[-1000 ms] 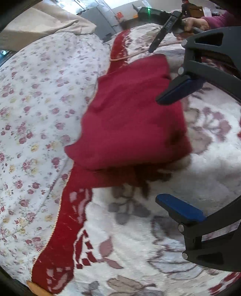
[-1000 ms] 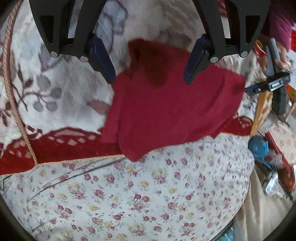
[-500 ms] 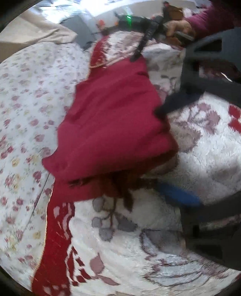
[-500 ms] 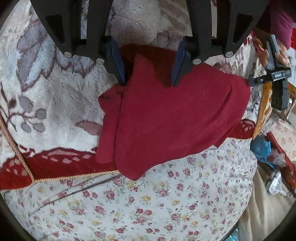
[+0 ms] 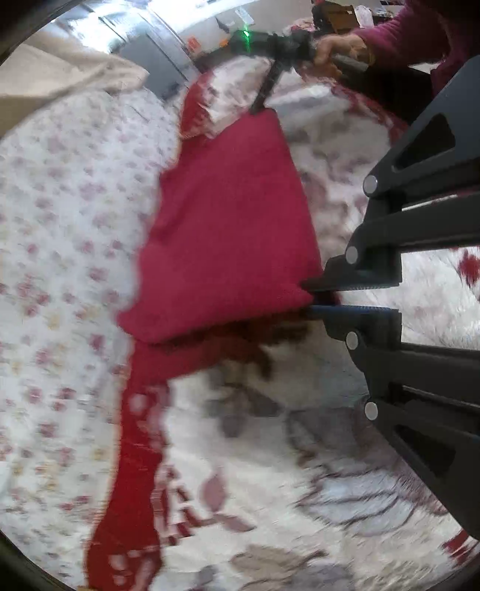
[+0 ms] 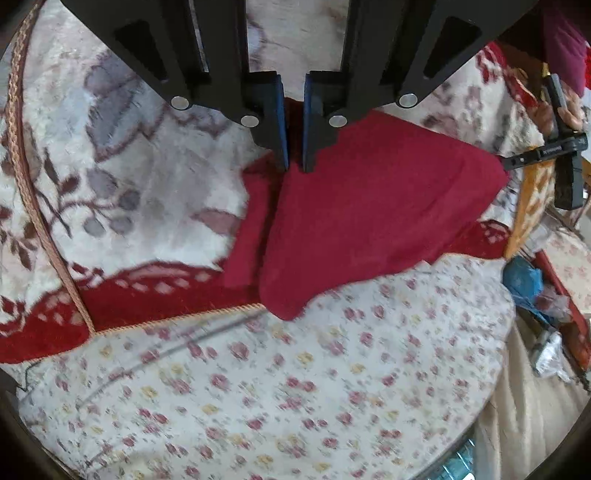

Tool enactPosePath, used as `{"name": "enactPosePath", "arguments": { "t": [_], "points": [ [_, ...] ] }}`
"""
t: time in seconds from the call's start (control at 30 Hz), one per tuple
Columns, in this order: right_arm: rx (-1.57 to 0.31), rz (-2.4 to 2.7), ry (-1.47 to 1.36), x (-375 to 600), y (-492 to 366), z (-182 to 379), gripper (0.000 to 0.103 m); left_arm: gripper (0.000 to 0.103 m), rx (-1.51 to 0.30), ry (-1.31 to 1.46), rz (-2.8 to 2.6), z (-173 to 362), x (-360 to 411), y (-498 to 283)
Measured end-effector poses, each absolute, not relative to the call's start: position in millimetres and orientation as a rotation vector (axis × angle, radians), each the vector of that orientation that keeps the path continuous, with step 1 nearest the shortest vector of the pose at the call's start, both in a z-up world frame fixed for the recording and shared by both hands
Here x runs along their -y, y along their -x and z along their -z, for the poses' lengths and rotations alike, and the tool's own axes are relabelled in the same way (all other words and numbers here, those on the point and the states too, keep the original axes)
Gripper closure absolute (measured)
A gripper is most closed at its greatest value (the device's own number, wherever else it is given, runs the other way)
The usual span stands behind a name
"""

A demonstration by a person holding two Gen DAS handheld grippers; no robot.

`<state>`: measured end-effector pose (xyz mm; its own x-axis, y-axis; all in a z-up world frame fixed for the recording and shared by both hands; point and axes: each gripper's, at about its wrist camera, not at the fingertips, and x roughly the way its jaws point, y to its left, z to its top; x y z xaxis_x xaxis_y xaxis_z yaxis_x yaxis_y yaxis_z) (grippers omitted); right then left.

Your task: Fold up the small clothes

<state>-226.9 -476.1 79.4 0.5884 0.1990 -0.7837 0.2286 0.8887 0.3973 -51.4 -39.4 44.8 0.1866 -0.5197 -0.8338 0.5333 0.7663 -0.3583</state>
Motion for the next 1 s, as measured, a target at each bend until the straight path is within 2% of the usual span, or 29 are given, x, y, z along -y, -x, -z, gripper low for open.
{"name": "enactPosePath", "arguments": {
  "t": [0.13, 0.17, 0.37, 0.4, 0.43, 0.47, 0.5, 0.53, 0.87, 1.0],
  "points": [
    [-0.954, 0.033, -0.501, 479, 232, -77, 0.096, 0.097, -1.168, -0.077, 0.718, -38, 48, 58],
    [-0.948, 0.047, -0.487, 481, 233, -81, 0.102, 0.097, -1.165, -0.07, 0.723, -40, 47, 57],
    [-0.91, 0.074, -0.524, 504, 243, -95, 0.099, 0.094, -1.148, -0.063, 0.721, -47, 43, 58],
    [-0.897, 0.079, -0.496, 500, 242, -101, 0.095, 0.087, -1.138, -0.056, 0.72, -52, 44, 59],
    [-0.887, 0.063, -0.47, 493, 237, -106, 0.079, 0.078, -1.123, -0.045, 0.723, -57, 45, 60],
    [-0.872, 0.044, -0.459, 487, 232, -111, 0.056, 0.056, -1.107, -0.036, 0.718, -62, 47, 60],
    [-0.852, 0.03, -0.451, 479, 224, -115, 0.045, 0.035, -1.084, -0.029, 0.702, -67, 50, 59],
    [-0.846, 0.018, -0.441, 472, 214, -117, 0.037, 0.032, -1.063, -0.019, 0.692, -70, 52, 58],
    [-1.004, 0.096, -0.316, 438, 69, -72, 0.037, 0.03, -1.06, 0.012, 0.401, -40, 81, 2],
    [-1.095, 0.208, -0.322, 465, 41, -30, 0.038, 0.021, -1.07, 0.0, 0.344, -29, 86, -11]
  ]
}}
